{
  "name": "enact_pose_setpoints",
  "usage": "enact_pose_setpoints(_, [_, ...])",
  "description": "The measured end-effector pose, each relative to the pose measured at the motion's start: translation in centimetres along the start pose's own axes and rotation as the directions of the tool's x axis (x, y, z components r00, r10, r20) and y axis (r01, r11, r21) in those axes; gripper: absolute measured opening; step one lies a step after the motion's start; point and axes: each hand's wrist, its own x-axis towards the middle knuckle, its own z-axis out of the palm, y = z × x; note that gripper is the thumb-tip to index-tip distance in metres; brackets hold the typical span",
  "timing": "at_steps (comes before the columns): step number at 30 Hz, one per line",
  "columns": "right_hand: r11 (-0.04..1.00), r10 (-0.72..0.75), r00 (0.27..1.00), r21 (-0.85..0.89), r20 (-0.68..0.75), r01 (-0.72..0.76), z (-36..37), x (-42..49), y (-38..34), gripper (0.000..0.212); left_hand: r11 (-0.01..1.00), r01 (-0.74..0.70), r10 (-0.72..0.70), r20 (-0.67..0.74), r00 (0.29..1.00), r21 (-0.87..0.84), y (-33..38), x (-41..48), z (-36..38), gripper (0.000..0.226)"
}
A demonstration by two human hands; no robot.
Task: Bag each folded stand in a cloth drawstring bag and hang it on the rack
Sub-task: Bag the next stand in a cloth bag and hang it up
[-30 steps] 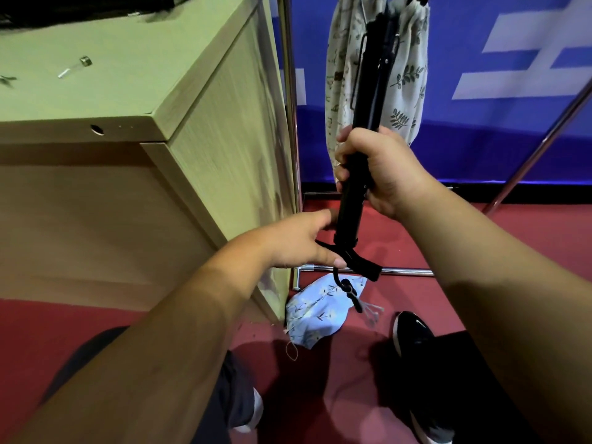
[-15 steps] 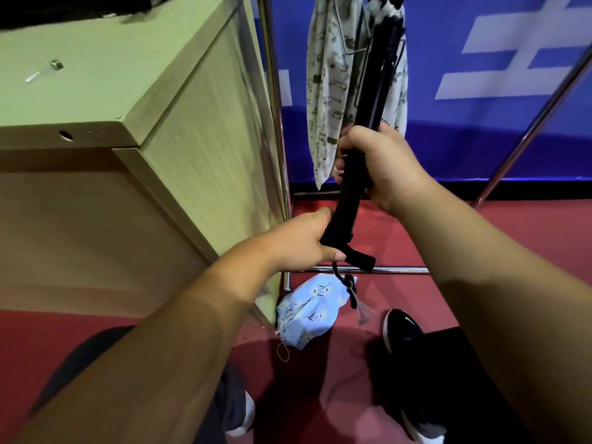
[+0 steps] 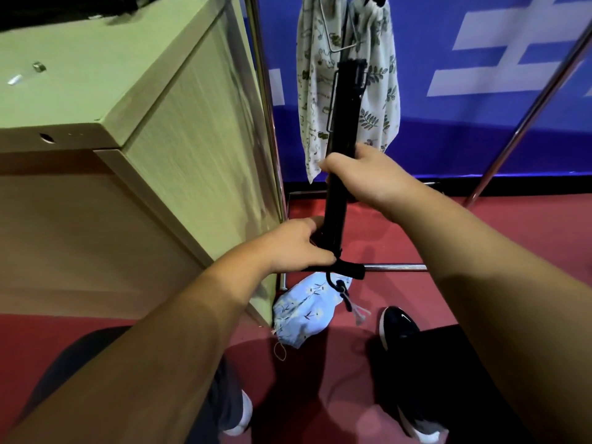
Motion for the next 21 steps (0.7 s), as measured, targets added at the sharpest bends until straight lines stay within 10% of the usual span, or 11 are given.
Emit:
enact_pose_setpoints(6, [0.920, 0.163, 0.984, -0.371, 0.067, -0.127, -0.4, -0.7, 0.4, 0.052, 0.990, 0.095, -0.085, -0.088, 0.992, 0.108, -0.9, 0.6, 0.5, 0.038])
enact_pose_setpoints(11, [0.812, 0.556, 0.732, -0.447, 0.393, -0.376, -0.7, -1.3, 0.8, 0.069, 0.969, 0.158, -0.132, -0.142, 0.981, 0.188, -0.9, 0.8, 0.9, 0.037])
enact_pose_setpoints(17, [0.989, -0.001, 0.941, -0.141, 0.338, 0.052, -1.1, -1.1, 0.8, 0.020, 0.948, 0.186, -0.143, -0.176, 0.974, 0.258, -0.3, 1.5, 1.0, 0.051])
enact_pose_setpoints(21, [0.773, -0.211, 0.932, -0.533, 0.296, 0.344, -1.1, -0.9, 1.7, 0.044, 0.924, 0.158, -0.116, -0.137, 0.984, 0.349, -0.3, 1.8, 1.2, 0.046])
